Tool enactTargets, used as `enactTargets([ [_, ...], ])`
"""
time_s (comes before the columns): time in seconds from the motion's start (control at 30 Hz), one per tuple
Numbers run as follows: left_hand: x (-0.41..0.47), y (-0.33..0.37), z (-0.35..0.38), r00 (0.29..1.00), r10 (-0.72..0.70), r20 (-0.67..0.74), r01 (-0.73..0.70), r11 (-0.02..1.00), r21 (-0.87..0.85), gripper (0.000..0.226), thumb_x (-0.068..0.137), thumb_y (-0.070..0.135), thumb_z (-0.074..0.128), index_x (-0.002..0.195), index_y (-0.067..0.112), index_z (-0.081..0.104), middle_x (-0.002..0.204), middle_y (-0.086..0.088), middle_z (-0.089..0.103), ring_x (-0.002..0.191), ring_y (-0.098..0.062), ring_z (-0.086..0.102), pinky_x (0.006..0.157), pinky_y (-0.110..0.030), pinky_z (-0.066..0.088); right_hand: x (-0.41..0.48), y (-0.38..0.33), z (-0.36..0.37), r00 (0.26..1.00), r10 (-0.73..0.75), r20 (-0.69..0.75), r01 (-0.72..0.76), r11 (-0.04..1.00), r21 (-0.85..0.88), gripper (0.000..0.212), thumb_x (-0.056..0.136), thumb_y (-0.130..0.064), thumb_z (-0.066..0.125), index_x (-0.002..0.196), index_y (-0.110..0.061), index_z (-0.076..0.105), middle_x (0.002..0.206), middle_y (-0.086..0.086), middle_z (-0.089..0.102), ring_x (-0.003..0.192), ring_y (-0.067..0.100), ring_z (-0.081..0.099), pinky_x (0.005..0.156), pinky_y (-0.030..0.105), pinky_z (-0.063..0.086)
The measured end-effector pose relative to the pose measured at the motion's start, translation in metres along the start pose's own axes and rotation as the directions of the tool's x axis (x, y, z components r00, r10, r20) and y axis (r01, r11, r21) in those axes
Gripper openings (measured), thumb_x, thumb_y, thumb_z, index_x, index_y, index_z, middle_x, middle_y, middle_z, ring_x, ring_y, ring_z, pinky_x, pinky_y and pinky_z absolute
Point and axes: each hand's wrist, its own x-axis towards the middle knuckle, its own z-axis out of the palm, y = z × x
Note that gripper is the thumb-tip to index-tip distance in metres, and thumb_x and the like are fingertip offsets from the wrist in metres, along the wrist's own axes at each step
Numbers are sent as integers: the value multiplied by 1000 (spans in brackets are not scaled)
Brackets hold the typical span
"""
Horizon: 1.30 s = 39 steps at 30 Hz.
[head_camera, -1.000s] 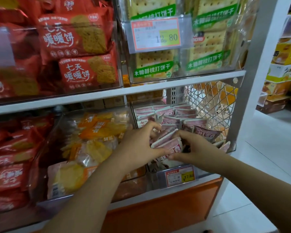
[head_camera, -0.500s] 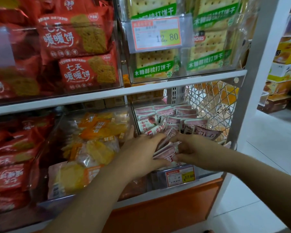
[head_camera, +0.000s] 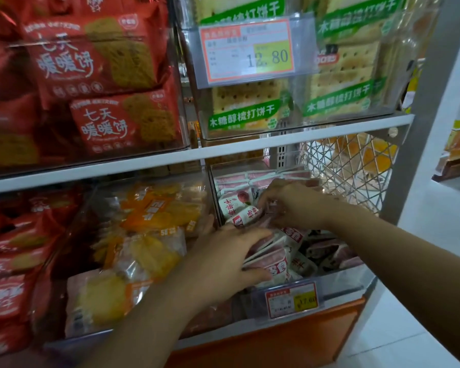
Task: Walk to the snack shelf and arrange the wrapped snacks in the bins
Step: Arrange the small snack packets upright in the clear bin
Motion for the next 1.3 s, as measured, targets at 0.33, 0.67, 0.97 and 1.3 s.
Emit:
enactTargets([
  [0.33, 3, -8, 4, 1000, 2, 12, -1, 999, -52, 68, 81, 64, 54, 141, 44, 29, 131, 11, 46, 120, -9, 38, 101, -32, 19, 23, 14, 15, 996, -47, -74, 43, 998, -48, 22, 72, -35, 76, 90, -22, 72, 114, -3, 58, 110, 20, 52, 90, 36, 45],
  [0.67, 1, -8, 5, 1000, 23, -16, -23, 999, -39, 69, 81, 63, 53, 142, 39, 31, 139, 18, 42, 129, 2, 22, 115, -35, 2, 3, 18, -6, 967, 5, -256, 42, 984, 176, 19, 81, -25, 69, 83, -7, 74, 106, 0, 60, 94, 8, 55, 79, 21, 39],
  [0.97, -2, -9, 7, 1000, 12, -4, -12, 999, -37, 69, 84, 63, 49, 144, 40, 27, 143, 16, 38, 133, 2, 12, 116, -40, 8, -9, 2, -26, 897, 231, -377, -30, 883, 468, 12, 90, -20, 60, 81, -15, 66, 60, -2, 64, 46, -1, 56, 46, 7, 39],
  [1.3, -3, -9, 8, 1000, 20, -15, -21, 998, -53, 69, 83, 63, 51, 144, 38, 30, 141, 15, 41, 133, 0, 19, 117, -39, 7, -31, 3, -25, 927, 317, -199, -139, 785, 603, 22, 81, -28, 70, 74, -7, 69, 65, -1, 71, 58, 4, 64, 57, 12, 47],
])
